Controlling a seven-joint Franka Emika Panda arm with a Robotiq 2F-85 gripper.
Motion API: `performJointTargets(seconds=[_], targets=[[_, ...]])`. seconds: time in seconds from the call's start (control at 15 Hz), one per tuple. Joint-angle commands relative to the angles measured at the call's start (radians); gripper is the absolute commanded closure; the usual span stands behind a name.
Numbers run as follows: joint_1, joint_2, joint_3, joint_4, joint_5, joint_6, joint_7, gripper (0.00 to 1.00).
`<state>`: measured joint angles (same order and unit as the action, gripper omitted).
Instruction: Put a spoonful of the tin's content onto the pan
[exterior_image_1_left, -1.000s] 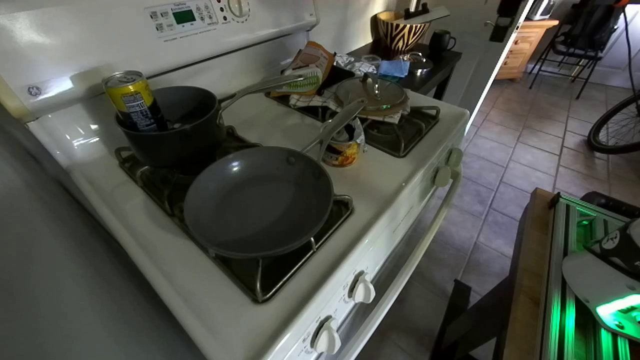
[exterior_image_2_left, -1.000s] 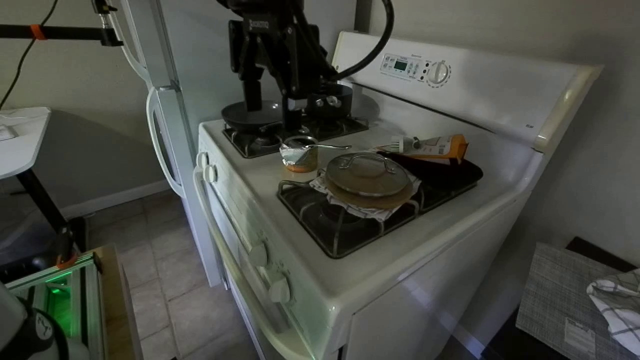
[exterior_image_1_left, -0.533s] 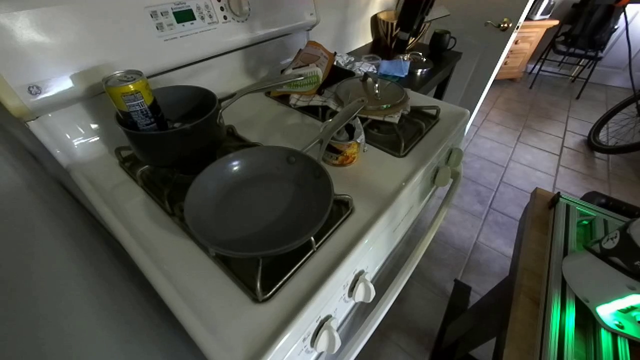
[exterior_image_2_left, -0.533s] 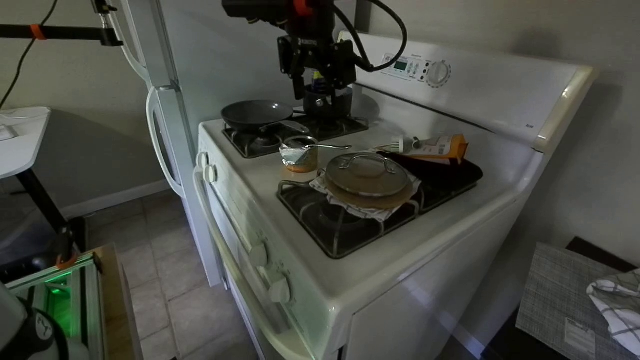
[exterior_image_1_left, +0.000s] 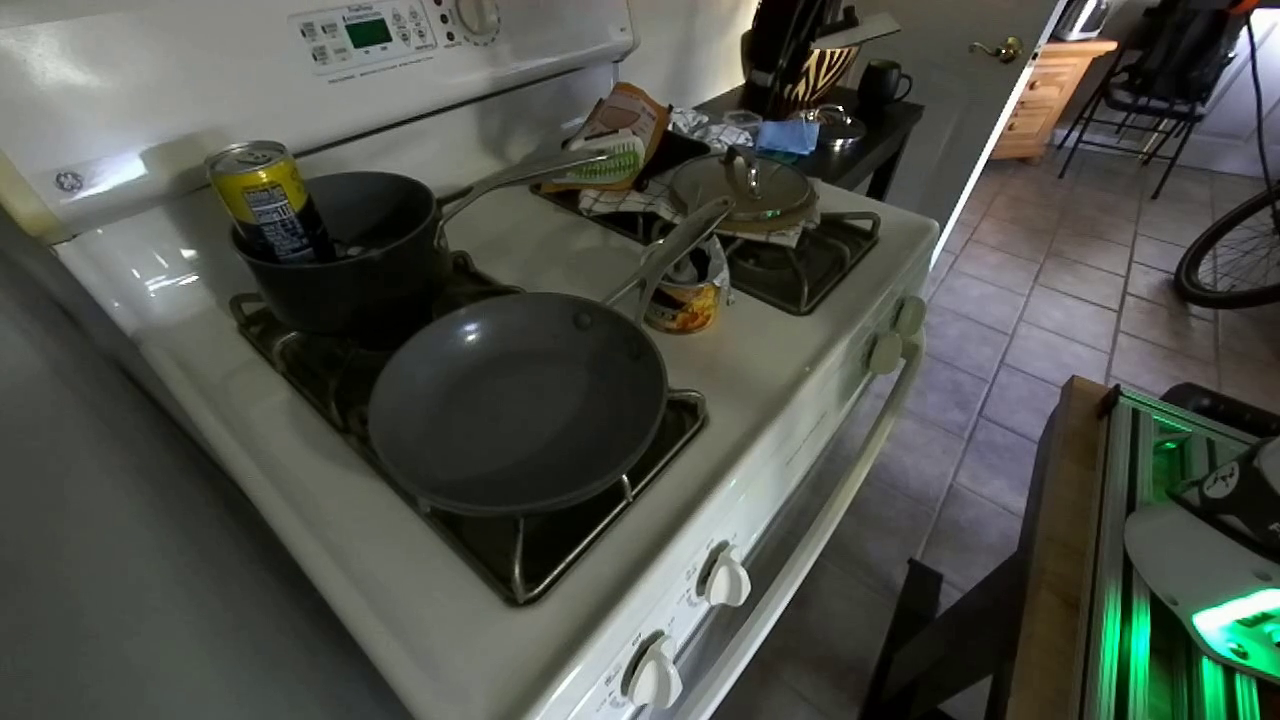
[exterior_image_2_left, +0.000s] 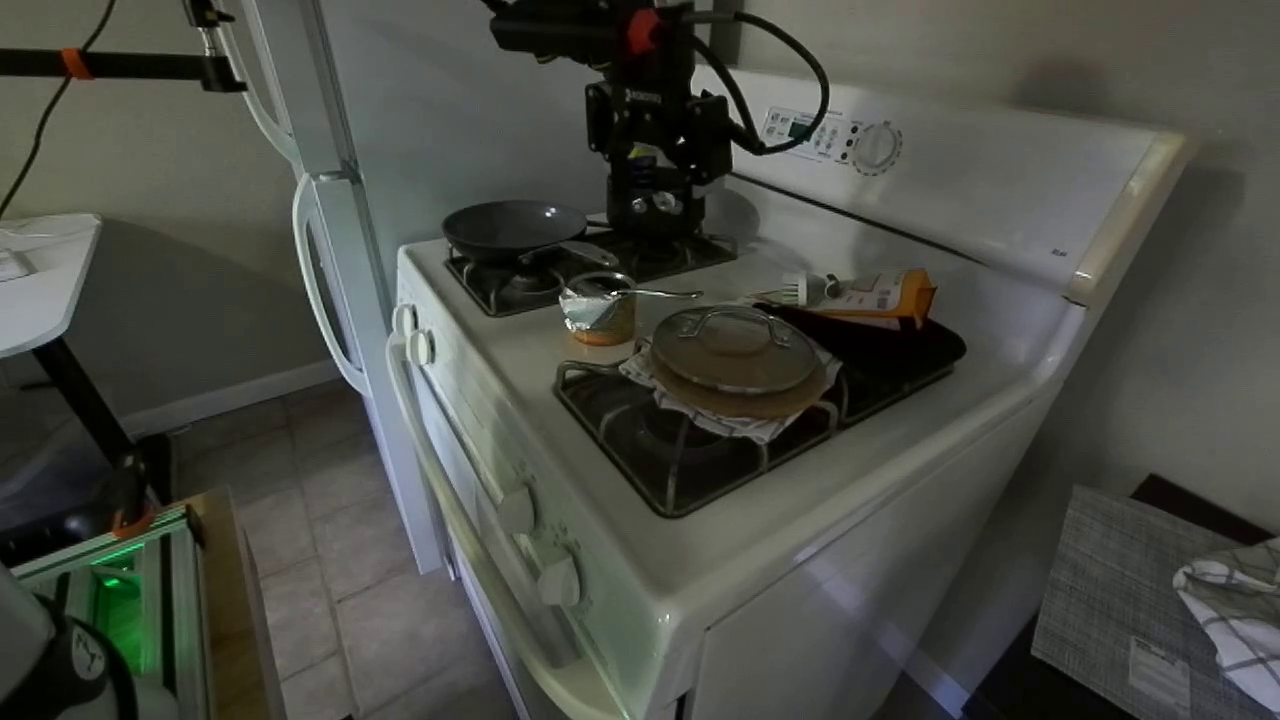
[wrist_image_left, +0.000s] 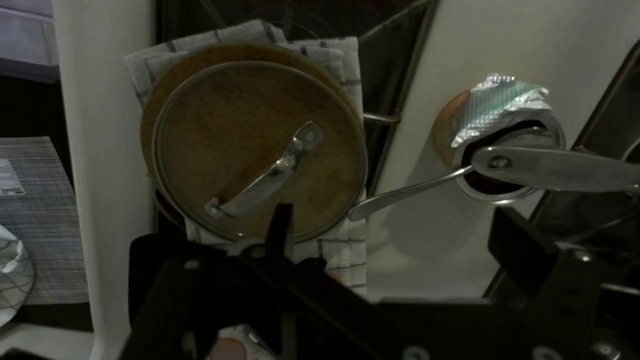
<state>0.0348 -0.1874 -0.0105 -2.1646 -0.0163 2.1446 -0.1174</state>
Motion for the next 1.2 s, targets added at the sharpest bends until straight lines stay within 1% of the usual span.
performJointTargets(seconds=[0.0,0.07,0.13,0.2,0.4,0.47,0.6,0.67,0.93,1.13], targets=[[0.019,0.042,0.012,-0.034,0.111,0.181,0.014,0.0],[0.028,0.072,0.017,-0.026,0.149,0.241,0.008,0.0],[0.036,0.102,0.024,-0.01,0.177,0.267,0.0,0.0],[0.044,0.133,0.034,0.009,0.191,0.257,-0.005,0.0],[0.053,0.222,0.065,0.059,0.159,0.204,0.006,0.0],[0.053,0.246,0.073,0.076,0.137,0.218,0.017,0.0],[0.053,0.304,0.082,0.119,0.134,0.253,0.018,0.0],[0.053,0.33,0.084,0.146,0.132,0.243,0.02,0.0],[0.062,0.402,0.077,0.228,0.019,0.107,0.078,0.0],[0.065,0.424,0.08,0.261,-0.032,0.003,0.083,0.0]])
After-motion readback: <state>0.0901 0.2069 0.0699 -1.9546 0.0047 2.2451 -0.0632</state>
